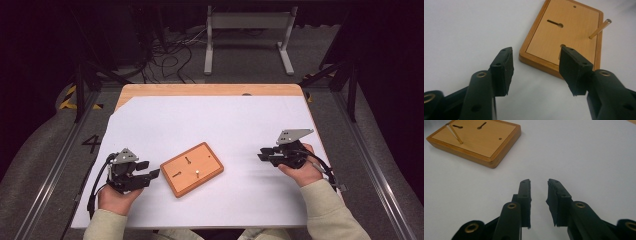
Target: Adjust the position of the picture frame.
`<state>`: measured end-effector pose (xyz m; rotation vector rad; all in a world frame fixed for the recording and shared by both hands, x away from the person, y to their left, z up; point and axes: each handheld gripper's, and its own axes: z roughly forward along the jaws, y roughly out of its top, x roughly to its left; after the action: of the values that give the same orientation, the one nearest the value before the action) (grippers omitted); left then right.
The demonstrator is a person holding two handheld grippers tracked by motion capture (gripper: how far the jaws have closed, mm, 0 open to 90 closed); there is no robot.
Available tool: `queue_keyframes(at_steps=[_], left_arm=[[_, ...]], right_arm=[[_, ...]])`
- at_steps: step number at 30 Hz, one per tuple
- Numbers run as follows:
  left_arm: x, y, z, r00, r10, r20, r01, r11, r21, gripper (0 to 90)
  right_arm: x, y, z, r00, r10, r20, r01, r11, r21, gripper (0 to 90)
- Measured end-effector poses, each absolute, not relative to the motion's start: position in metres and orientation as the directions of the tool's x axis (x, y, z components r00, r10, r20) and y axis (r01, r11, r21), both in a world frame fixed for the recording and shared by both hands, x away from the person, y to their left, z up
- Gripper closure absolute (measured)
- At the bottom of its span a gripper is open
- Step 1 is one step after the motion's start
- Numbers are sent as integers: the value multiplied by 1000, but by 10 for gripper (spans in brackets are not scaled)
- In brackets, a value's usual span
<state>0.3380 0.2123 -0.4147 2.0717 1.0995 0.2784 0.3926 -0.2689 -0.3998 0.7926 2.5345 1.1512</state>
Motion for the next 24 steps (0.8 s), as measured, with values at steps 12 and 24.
queue_keyframes(at_steps=[12,24], left_arm=[[344,208,-418,609,779,-152,675,-408,614,894],[356,205,-430,584,798,-149,719,-423,551,897]], right_arm=[[391,-267,-399,-820,572,-3,377,544,750,732],[390,-268,-399,-816,579,1,383,538,751,729]])
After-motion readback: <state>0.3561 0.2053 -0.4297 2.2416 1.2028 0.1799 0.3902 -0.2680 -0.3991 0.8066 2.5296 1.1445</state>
